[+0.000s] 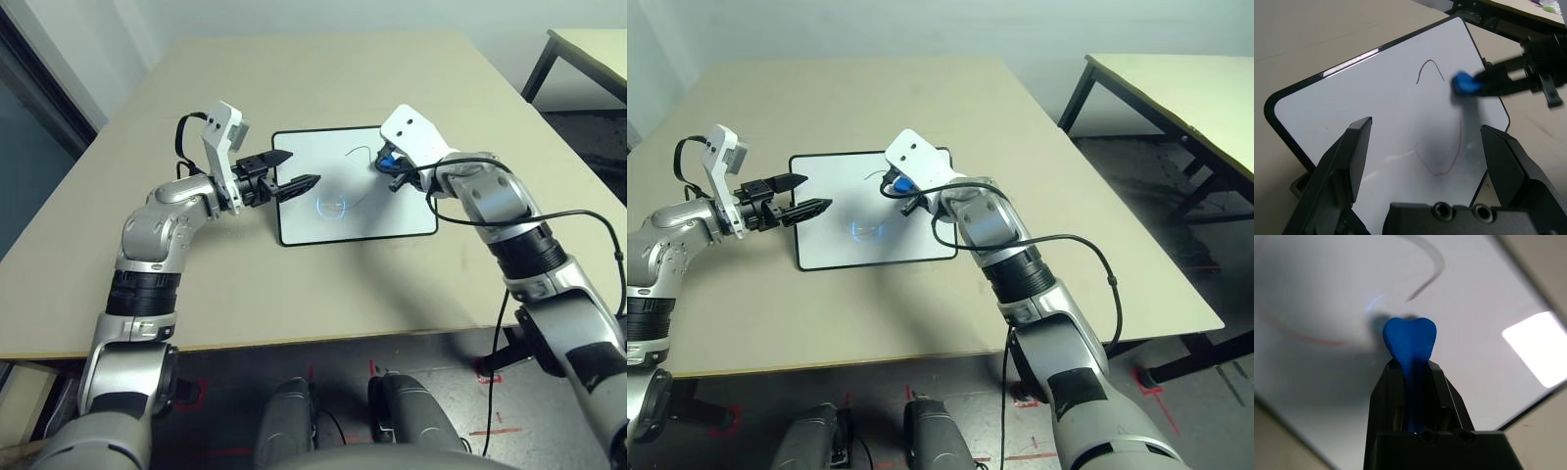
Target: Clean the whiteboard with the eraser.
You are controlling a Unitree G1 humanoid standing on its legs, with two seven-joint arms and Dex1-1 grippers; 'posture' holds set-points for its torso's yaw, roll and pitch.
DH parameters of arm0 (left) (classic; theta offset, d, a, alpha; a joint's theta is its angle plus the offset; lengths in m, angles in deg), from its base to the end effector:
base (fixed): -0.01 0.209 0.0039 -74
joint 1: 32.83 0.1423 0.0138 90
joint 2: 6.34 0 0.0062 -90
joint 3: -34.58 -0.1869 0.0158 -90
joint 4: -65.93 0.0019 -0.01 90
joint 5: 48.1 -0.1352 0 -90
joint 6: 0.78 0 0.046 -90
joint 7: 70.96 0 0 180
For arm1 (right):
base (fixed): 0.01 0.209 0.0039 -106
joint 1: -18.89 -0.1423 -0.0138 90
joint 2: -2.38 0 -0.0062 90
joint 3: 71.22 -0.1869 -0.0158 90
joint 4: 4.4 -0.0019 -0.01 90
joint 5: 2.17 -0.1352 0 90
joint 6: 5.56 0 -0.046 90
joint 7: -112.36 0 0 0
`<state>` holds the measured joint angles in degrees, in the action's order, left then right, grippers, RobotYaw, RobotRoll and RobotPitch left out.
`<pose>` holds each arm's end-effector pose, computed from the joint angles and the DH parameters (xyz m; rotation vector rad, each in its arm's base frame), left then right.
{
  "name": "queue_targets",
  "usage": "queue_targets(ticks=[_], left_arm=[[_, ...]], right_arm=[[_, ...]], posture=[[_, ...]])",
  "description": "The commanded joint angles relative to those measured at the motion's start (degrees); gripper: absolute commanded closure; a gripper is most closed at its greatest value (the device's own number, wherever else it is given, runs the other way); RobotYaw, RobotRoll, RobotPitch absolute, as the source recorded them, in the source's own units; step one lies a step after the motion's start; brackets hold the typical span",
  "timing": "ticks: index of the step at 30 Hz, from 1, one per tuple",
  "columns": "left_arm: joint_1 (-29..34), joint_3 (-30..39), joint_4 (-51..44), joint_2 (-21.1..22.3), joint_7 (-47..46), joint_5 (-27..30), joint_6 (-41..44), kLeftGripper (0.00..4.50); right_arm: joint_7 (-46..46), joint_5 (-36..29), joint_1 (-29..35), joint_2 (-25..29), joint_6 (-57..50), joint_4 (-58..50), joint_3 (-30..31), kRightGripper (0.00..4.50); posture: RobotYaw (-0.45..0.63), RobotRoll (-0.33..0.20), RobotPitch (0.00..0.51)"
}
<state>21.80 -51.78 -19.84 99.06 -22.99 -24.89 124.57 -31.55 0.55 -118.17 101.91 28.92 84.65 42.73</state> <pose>0.2925 0.2288 0.1855 0.0898 0.0957 -0.8408 0.3009 -0.1288 0.1915 -0.6604 0.3957 0.6785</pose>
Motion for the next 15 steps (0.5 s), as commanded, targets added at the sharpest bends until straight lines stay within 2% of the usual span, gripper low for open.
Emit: queue_targets(ticks=[1, 5, 11, 13, 15], left_arm=[[0.34, 0.02, -0.74, 0.09, -0.07, 0.55, 0.43, 0.00], [0.09, -0.11, -0.46, -0.14, -0.17, 0.50, 0.31, 0.00], [0.28, -0.08, -0.82, -0.24, -0.31, 0.62, 0.43, 0.00], [0.55, 0.06, -1.09, -0.15, -0.32, 0.63, 0.48, 0.00], [0.82, 0.21, -1.37, -0.07, -0.40, 0.67, 0.54, 0.00]], right_arm=[[3.06, -0.79, 3.49, 1.91, -5.83, -5.10, 4.80, 4.04], [2.92, -0.32, 2.97, 2.00, -5.74, -4.73, 4.68, 4.04], [-3.20, 1.76, -6.00, -3.06, 6.48, 8.48, -0.79, 4.04], [-3.91, 1.85, -8.59, -4.69, 9.55, 11.76, -1.38, 4.05], [-2.25, 2.15, -8.43, -4.79, 9.71, 11.64, 0.12, 4.06]], posture=[[-0.04, 0.000, 0.101], [-0.04, 0.000, 0.099], [-0.04, 0.000, 0.096], [-0.03, 0.000, 0.094], [-0.02, 0.000, 0.093]])
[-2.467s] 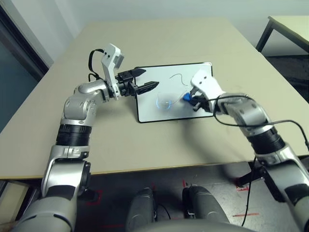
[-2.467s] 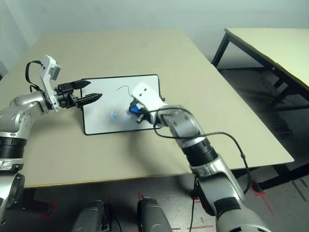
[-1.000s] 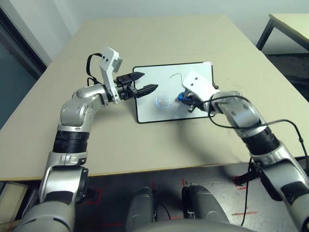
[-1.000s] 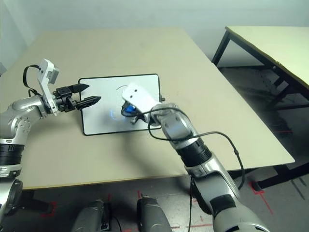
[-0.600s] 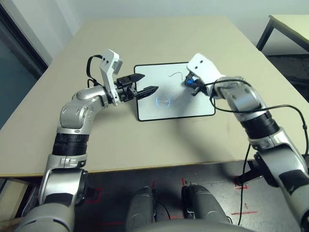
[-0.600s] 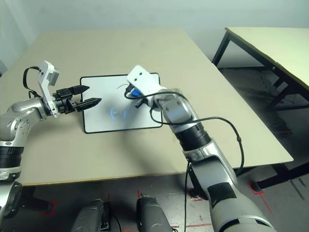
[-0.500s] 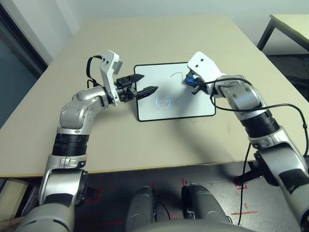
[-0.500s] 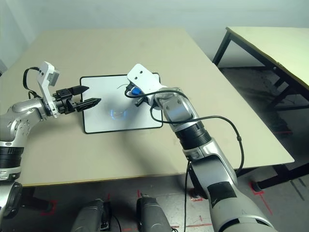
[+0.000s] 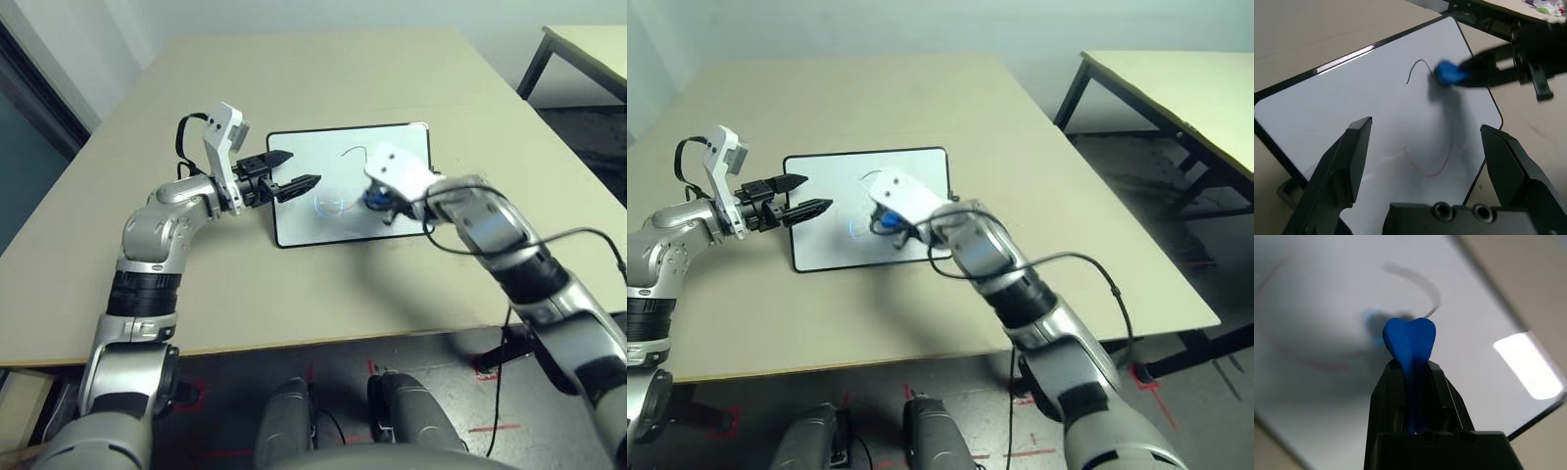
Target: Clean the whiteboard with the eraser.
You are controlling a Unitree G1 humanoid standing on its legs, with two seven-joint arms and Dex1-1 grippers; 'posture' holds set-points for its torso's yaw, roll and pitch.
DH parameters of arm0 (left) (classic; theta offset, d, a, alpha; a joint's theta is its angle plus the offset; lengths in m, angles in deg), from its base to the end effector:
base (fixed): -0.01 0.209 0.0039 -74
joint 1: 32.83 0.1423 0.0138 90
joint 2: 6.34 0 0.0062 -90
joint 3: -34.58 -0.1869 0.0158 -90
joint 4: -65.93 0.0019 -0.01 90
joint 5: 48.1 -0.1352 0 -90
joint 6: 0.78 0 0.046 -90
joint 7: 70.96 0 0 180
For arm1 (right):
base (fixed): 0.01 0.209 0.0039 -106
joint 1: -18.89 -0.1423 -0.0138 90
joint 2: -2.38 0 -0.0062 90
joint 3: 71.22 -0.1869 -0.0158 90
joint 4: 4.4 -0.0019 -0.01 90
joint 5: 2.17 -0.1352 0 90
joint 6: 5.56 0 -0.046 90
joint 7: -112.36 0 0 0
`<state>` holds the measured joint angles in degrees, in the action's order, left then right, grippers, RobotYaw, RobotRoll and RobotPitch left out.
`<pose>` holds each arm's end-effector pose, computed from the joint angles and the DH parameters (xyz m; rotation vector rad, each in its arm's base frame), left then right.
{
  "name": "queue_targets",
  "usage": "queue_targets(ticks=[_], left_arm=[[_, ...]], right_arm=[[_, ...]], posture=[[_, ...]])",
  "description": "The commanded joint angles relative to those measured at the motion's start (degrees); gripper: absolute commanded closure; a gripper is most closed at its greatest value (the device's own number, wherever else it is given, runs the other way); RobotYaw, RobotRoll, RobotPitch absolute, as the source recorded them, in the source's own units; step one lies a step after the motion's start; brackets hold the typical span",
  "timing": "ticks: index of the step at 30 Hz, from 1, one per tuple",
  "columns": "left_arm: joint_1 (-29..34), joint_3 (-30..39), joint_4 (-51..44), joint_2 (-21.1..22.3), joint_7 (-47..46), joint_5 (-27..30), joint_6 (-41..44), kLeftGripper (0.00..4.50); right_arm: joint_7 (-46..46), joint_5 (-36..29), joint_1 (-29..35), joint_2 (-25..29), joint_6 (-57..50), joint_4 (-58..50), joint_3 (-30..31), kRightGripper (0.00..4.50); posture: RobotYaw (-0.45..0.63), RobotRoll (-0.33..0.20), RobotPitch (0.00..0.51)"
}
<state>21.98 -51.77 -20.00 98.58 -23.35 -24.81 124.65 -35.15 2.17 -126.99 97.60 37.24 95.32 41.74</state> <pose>0.2924 0.2272 0.1840 0.0819 0.0951 -0.8404 0.3224 -0.1108 0.2180 -0.6878 0.2374 0.6326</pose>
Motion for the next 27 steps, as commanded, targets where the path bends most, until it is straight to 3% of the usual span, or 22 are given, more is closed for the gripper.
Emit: queue_targets(ticks=[1, 10, 21, 27], left_arm=[[0.78, 0.25, -1.34, 0.42, -0.09, 0.62, 0.48, 0.00], [1.75, 0.60, -2.53, 0.38, -0.56, 0.92, 0.94, 0.00], [1.36, -0.01, -2.37, 0.23, -0.79, 1.32, 1.04, 0.00], [1.56, -0.07, -2.72, 0.18, -0.88, 1.53, 1.29, 0.00]], right_arm=[[2.92, 0.78, 1.53, 0.29, 0.42, -0.65, 2.61, 4.06], [12.21, 1.17, 9.76, 9.54, -10.70, -18.64, 11.47, 4.06], [2.63, 4.23, -0.33, 2.58, 3.53, 0.62, 3.53, 4.06], [6.71, 6.35, 2.48, 4.28, 2.89, -2.06, 6.69, 4.06]], posture=[[-0.02, 0.000, 0.093], [-0.02, 0.000, 0.096], [-0.04, 0.000, 0.103], [-0.04, 0.000, 0.107]])
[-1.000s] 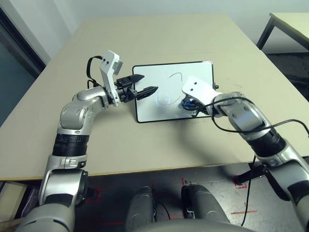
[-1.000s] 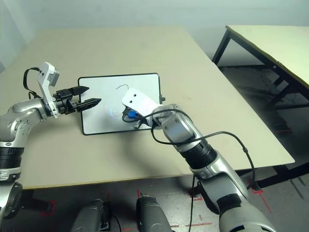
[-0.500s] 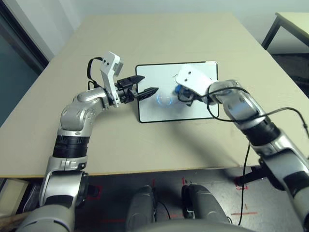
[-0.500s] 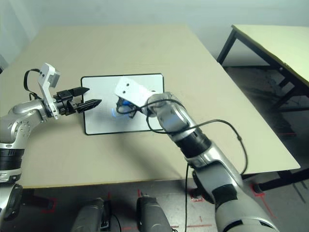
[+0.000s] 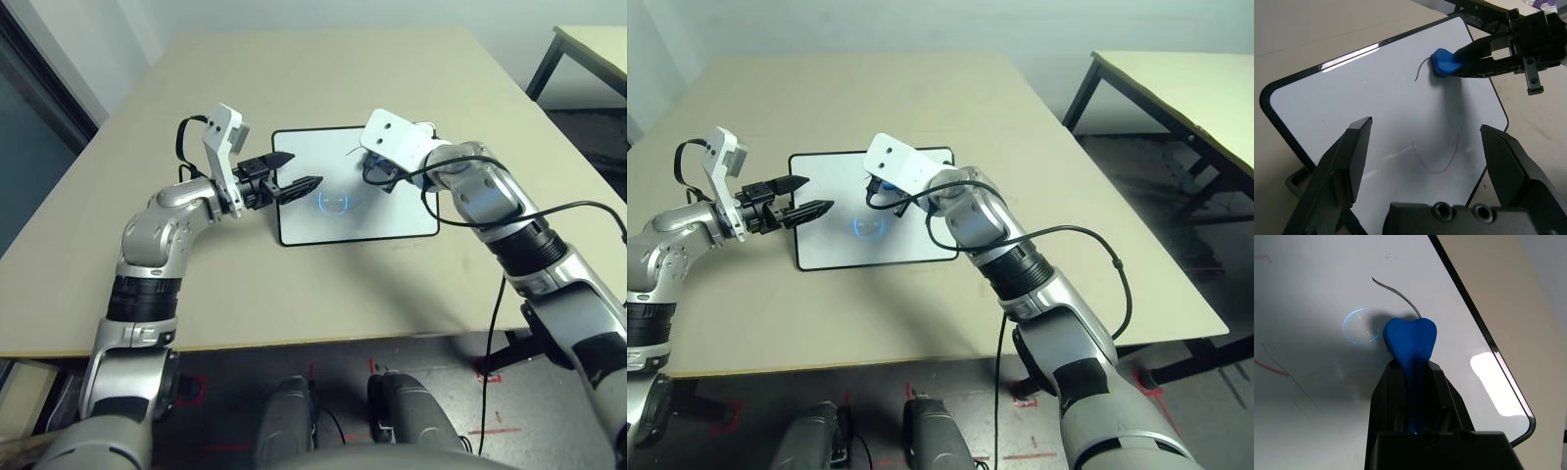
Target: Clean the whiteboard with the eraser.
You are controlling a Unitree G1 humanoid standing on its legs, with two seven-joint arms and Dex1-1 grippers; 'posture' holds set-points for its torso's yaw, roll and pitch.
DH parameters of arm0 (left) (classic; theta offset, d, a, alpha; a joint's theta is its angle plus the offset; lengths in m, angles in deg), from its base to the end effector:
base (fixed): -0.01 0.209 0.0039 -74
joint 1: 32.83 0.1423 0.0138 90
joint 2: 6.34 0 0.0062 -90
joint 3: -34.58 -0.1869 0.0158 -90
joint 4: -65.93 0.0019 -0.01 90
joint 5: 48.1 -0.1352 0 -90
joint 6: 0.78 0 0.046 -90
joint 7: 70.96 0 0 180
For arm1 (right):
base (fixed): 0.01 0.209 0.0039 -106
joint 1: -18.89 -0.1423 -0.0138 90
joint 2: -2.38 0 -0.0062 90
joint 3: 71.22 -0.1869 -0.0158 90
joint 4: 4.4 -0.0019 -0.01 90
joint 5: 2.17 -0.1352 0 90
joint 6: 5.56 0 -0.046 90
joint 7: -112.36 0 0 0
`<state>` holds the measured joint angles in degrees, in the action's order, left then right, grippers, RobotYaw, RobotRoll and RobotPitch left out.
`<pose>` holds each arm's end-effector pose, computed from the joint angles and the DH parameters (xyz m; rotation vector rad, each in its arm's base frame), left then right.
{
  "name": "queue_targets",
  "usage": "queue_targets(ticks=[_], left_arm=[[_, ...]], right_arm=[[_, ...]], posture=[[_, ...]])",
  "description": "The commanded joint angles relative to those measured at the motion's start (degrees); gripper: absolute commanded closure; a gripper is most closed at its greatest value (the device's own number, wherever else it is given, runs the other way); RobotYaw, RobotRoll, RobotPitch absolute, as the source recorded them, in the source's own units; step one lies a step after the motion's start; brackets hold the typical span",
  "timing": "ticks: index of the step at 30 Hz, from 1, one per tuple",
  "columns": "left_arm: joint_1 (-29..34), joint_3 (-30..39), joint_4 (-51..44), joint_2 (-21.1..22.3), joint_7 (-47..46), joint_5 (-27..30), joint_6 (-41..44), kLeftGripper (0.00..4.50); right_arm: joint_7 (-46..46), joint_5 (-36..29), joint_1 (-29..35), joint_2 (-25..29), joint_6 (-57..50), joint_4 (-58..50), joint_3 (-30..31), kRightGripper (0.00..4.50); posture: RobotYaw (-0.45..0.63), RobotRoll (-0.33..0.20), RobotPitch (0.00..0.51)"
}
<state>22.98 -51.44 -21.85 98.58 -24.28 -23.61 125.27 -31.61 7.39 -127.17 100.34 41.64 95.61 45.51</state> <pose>0.2888 0.2263 0.1837 0.0709 0.0861 -0.8400 0.3228 -0.1140 0.2185 -0.8468 0.2187 0.6451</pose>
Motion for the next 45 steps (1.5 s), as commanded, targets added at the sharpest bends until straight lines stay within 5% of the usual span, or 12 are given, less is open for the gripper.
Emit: queue_targets(ticks=[1, 8, 21, 35, 45], left_arm=[[0.61, -0.36, -0.90, 0.22, 0.05, 0.37, 0.69, 0.00], [0.71, -0.55, -1.22, 0.10, -0.10, 0.56, 0.99, 0.00], [0.91, -0.74, -1.81, 0.06, -0.02, 0.78, 1.40, 0.00], [1.12, -0.82, -1.94, -0.45, -0.48, 1.03, 1.38, 0.00], [1.35, -0.80, -1.72, -0.53, -0.29, 0.99, 1.03, 0.00]], right_arm=[[4.60, 1.48, 3.61, 2.36, -2.58, -4.08, 3.90, 4.06], [10.60, 2.07, 10.31, 7.40, -10.18, -17.88, 7.93, 4.06], [-0.20, 3.37, -4.41, -1.73, 4.88, 7.36, -1.63, 4.06], [8.60, 5.52, 5.97, 1.67, -2.82, -9.53, 3.82, 4.06], [1.60, 5.21, -4.59, -3.16, 5.11, 5.08, -2.38, 4.06]], posture=[[-0.04, 0.000, 0.107], [-0.05, 0.000, 0.114], [-0.05, 0.000, 0.120], [-0.06, 0.000, 0.123], [-0.05, 0.000, 0.122]])
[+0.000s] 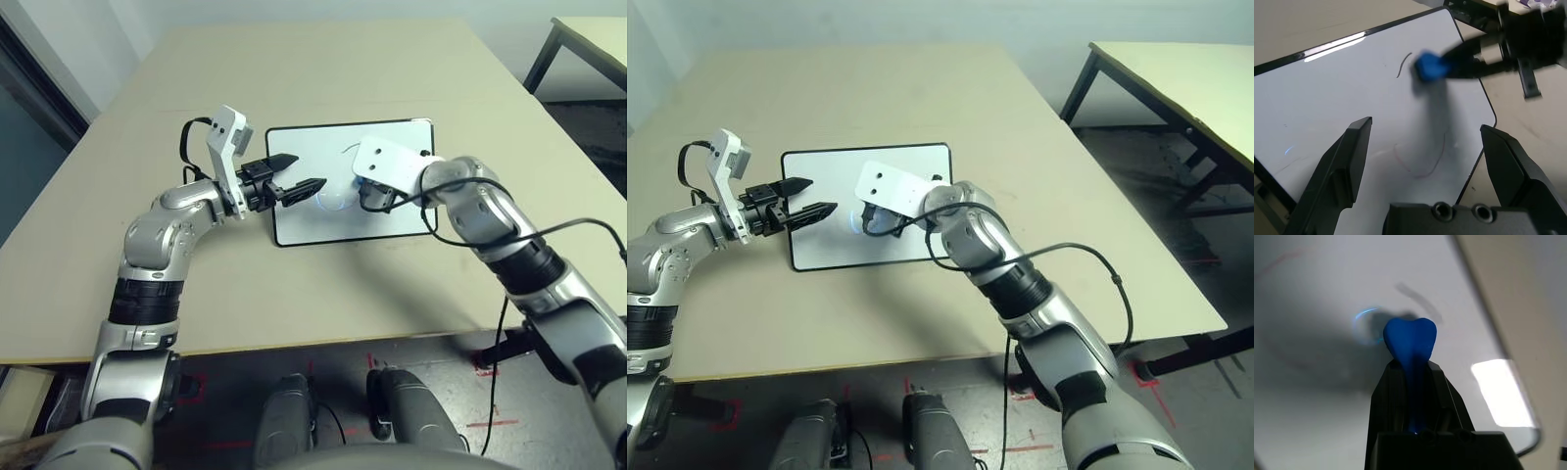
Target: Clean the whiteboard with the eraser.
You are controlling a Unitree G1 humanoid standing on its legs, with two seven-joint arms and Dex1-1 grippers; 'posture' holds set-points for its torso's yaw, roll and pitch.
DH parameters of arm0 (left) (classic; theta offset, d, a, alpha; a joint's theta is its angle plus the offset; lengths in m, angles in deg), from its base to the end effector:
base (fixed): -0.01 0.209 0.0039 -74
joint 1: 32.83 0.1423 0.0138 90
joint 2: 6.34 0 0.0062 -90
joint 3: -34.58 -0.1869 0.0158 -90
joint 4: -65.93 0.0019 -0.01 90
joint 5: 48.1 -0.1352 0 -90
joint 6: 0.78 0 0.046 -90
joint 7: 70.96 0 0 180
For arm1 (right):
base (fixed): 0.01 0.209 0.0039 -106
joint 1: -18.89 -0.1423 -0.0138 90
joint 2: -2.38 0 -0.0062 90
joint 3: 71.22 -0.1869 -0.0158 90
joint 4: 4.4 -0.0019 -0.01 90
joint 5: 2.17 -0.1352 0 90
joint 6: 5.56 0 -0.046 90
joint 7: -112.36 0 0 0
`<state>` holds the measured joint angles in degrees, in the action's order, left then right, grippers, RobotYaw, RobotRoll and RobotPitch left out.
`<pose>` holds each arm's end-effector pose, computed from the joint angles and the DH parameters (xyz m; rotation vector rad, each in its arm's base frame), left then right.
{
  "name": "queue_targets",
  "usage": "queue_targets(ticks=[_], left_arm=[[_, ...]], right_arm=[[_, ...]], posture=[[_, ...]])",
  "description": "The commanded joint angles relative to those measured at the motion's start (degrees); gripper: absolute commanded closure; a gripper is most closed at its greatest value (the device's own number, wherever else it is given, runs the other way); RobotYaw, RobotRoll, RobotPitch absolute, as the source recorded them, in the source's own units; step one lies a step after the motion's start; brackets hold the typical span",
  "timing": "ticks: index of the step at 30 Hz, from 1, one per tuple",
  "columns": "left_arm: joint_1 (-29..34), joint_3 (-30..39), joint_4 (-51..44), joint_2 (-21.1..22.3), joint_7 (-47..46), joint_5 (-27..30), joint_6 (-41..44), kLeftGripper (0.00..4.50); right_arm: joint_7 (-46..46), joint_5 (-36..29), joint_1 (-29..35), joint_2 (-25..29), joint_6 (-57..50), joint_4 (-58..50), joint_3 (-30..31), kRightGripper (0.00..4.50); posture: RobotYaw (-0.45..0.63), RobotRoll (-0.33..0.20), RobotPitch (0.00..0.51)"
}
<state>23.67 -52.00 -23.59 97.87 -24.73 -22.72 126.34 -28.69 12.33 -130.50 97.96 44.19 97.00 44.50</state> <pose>0.2866 0.2203 0.1817 0.0574 0.0907 -0.8631 0.3248 -0.1027 0.2365 -0.9053 0.1433 0.6589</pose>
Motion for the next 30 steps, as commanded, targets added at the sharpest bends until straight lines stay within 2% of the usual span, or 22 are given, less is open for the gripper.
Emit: queue_targets(ticks=[1, 5, 13, 16, 23, 26, 30], left_arm=[[0.70, -0.22, -0.01, 0.20, 0.14, 0.11, -0.06, 0.00], [0.87, -0.13, 0.00, 0.18, 0.08, 0.12, -0.15, 0.00], [1.16, -0.04, 0.16, 0.22, 0.16, 0.13, -0.41, 0.00], [0.85, -0.11, 0.73, 0.23, 0.32, -0.01, -0.68, 0.00], [0.53, -0.27, 1.34, 0.23, 0.69, -0.14, -1.11, 0.00], [0.50, -0.21, 1.31, 0.34, 0.69, -0.12, -1.12, 0.00], [0.70, 0.02, 1.09, 0.60, 0.67, -0.06, -1.05, 0.00]], right_arm=[[-1.50, 0.30, -1.43, -0.90, 3.14, 4.32, -1.44, 4.06], [-0.49, 0.69, 0.30, -0.98, 3.45, 3.71, -0.20, 4.06], [3.75, 1.39, 6.09, 0.33, -1.08, -5.64, 2.60, 4.06], [3.52, 1.66, 4.97, -0.03, -0.76, -4.44, 1.75, 4.06], [-1.75, 0.98, -2.85, -3.08, 5.35, 7.23, -3.06, 4.06], [-1.15, 1.34, -1.95, -3.22, 5.60, 7.45, -2.29, 4.06], [1.90, 1.82, 2.34, -2.33, 2.65, 1.70, 0.13, 4.06]], posture=[[-0.05, 0.000, 0.121], [-0.05, 0.000, 0.121], [-0.04, 0.000, 0.123], [-0.05, 0.000, 0.121], [-0.05, 0.000, 0.116], [-0.04, 0.000, 0.118], [-0.04, 0.000, 0.118]])
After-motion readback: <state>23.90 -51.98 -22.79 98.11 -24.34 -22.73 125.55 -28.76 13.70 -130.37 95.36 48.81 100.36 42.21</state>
